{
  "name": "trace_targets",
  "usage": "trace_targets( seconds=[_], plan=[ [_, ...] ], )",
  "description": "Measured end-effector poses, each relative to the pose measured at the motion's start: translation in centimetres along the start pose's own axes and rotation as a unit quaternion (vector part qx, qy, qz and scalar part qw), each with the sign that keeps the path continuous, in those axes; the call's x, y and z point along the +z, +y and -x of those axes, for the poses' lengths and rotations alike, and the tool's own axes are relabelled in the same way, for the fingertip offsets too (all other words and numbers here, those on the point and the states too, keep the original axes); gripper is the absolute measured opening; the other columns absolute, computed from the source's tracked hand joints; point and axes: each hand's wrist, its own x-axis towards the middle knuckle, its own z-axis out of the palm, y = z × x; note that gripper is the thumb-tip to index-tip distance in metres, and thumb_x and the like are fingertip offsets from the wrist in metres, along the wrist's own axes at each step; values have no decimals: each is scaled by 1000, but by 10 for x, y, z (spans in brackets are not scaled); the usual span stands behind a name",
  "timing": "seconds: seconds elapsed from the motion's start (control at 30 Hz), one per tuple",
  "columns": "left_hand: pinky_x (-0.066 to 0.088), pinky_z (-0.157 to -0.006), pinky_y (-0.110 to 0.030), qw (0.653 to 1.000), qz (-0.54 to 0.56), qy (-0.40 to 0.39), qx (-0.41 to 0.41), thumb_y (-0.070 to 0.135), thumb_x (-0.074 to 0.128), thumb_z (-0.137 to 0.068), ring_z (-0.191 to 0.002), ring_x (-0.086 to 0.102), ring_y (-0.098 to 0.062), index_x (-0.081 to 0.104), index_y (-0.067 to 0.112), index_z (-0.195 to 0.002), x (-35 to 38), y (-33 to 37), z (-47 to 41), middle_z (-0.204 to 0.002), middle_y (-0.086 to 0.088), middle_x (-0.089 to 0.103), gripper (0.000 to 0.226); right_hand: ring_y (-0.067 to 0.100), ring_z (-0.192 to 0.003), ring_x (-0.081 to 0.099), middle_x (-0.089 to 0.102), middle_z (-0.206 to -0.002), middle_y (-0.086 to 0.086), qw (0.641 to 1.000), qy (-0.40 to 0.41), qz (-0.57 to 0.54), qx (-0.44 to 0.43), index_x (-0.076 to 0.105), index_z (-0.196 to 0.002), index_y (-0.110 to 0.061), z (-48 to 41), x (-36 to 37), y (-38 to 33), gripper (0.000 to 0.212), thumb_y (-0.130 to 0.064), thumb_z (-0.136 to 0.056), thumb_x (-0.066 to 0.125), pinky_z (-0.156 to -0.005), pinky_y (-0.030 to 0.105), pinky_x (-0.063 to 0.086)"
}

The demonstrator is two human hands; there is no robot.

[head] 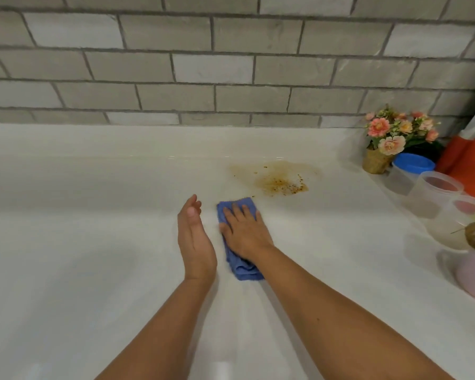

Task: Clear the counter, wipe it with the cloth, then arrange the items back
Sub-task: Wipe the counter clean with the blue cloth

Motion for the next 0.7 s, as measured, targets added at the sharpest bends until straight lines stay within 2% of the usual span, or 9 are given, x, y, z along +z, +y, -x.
trace_targets(
  seconds=[0.1, 0.2, 0.27, 0.33, 0.37, 0.43, 0.53, 0.6, 0.7],
  plan=[
    [37, -93, -24, 1000, -3, 10, -7, 51, 22, -85, -112, 51, -11, 50, 24, -123, -24, 15, -20, -122, 1, 54, 55, 15, -147, -1, 5, -159, -3, 988, -9, -32, -150, 12, -150, -26, 54, 11, -33, 53, -44, -100, 13, -117, 34, -6],
    [39, -82, -23, 999, -44, -18, -10, 48, 23, -93, -103, 55, -12, 51, 25, -119, -48, 24, -29, -117, 3, 55, 45, 6, -145, 0, 10, -158, -11, 968, -41, -55, -240, 19, -148, -30, 120, 11, -19, 72, -57, -85, 0, -112, 23, -10],
    [41, -79, -23, 997, -76, -25, -4, 38, 27, -101, -98, 58, -15, 52, 24, -117, -64, 26, -26, -113, 2, 57, 33, 0, -142, 3, 14, -156, -15, 973, -38, -60, -218, 24, -146, -33, 132, 5, 11, 77, -64, -81, -3, -111, 20, -9],
    [42, -77, -21, 995, -94, -23, -5, 34, 31, -101, -92, 60, -11, 53, 23, -116, -79, 29, -20, -112, 3, 58, 29, 0, -143, 8, 18, -155, -14, 987, -9, -55, -151, 27, -145, -34, 115, -2, 46, 61, -60, -91, 12, -114, 24, -3],
    [42, -77, -21, 995, -95, -24, -7, 33, 32, -101, -90, 61, -9, 53, 23, -116, -85, 31, -16, -112, 3, 58, 28, 3, -144, 7, 16, -156, -11, 993, 4, -49, -108, 25, -145, -33, 100, -6, 62, 52, -51, -97, 19, -115, 28, -1],
    [43, -77, -23, 995, -97, -33, -13, 34, 33, -101, -89, 61, -8, 53, 24, -115, -97, 33, -8, -110, 3, 59, 27, 10, -146, 1, 5, -159, -3, 1000, 19, -18, -17, 18, -148, -30, 68, -12, 80, 48, -40, -101, 21, -117, 36, 0],
    [44, -78, -26, 993, -108, -52, -20, 33, 34, -101, -87, 62, -12, 54, 23, -115, -110, 33, 5, -107, 2, 61, 26, 22, -147, -5, -4, -159, 3, 998, 8, 16, 65, 5, -151, -26, 33, -7, 64, 55, -46, -100, 15, -118, 45, 2],
    [44, -79, -28, 992, -111, -54, -19, 33, 35, -100, -86, 63, -13, 55, 22, -113, -115, 33, 12, -106, 2, 62, 26, 27, -146, -8, -7, -159, 4, 998, -6, 11, 57, 0, -150, -27, 27, 0, 30, 59, -51, -98, 14, -117, 47, 0],
    [44, -79, -29, 994, -105, -38, -16, 31, 35, -100, -84, 63, -13, 56, 21, -110, -118, 38, 16, -104, 0, 62, 25, 25, -146, -8, -6, -159, 2, 999, -27, 2, -30, 2, -150, -28, 48, 14, -41, 59, -52, -98, 16, -117, 44, -2]
  ],
)
